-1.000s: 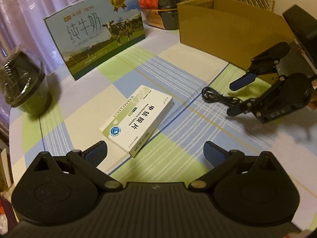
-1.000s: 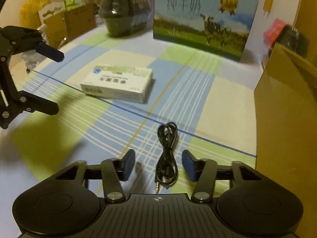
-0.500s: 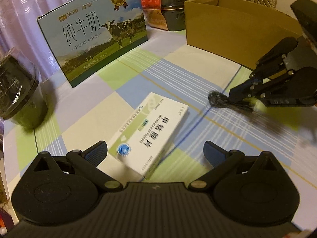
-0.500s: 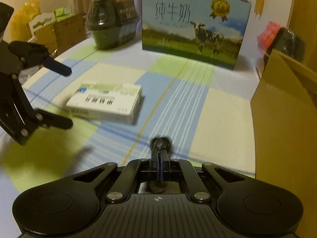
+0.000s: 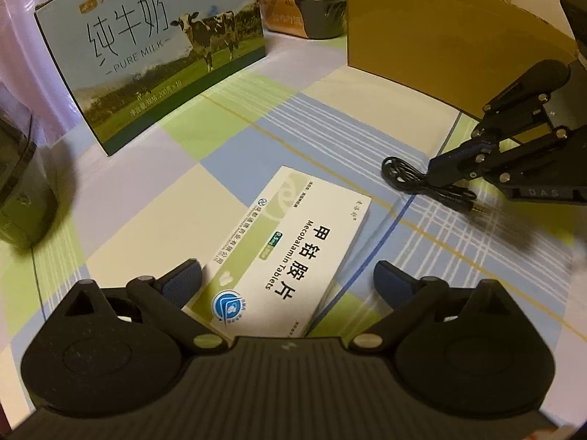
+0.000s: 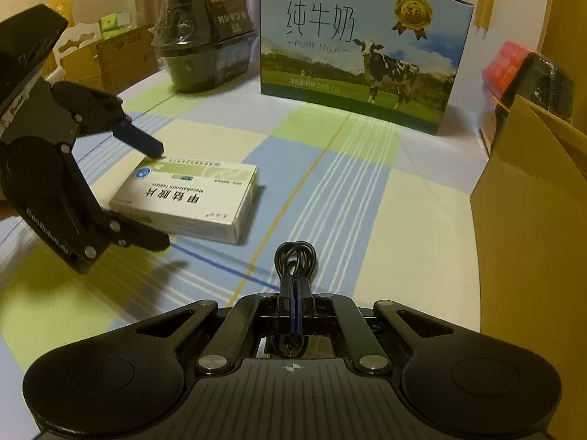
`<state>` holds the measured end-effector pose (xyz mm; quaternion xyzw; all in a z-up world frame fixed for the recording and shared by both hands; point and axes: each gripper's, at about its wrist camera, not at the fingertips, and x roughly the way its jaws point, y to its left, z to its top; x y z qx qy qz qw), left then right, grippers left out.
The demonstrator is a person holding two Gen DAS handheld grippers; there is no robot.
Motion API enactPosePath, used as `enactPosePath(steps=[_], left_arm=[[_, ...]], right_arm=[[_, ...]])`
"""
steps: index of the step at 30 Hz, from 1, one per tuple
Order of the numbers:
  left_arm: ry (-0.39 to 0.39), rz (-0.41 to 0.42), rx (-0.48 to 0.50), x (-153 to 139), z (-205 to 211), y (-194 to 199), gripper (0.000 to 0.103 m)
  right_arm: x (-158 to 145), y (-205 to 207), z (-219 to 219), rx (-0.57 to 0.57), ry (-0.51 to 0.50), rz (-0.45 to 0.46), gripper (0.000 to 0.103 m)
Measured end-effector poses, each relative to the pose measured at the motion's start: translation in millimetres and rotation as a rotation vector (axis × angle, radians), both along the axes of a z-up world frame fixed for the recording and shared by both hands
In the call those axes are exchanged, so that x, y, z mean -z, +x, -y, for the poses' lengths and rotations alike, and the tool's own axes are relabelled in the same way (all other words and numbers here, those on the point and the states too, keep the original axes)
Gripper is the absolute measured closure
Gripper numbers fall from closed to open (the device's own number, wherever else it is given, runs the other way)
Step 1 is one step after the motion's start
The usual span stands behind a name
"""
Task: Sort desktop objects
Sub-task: 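Grasp the white tablet box with the left tool while the right tool grasps the black cable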
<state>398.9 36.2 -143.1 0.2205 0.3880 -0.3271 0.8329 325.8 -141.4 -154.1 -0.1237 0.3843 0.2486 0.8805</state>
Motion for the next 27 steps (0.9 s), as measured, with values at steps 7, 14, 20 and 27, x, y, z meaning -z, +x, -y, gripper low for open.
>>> enactPosePath(steps=[7, 14, 20, 27], left_arm=[[-0.007, -0.008, -0.100, -8, 5, -16, 0.031], [0.004, 0.015, -0.086, -17, 14, -43, 0.036], [0.082, 0.090, -0.023, -16, 6, -21, 0.019], [0.067, 0.027, 0.003, -1, 0, 5, 0.013]], right_arm=[[-1, 0, 4, 0.056, 0.056, -0.040, 0.103], [-3, -8, 9, 0.081, 0.087, -0.067, 0.103], [-5, -12, 6, 0.059, 0.065, -0.023, 0.103], [2, -1, 0, 0.058, 0.076, -0.011, 0.103]])
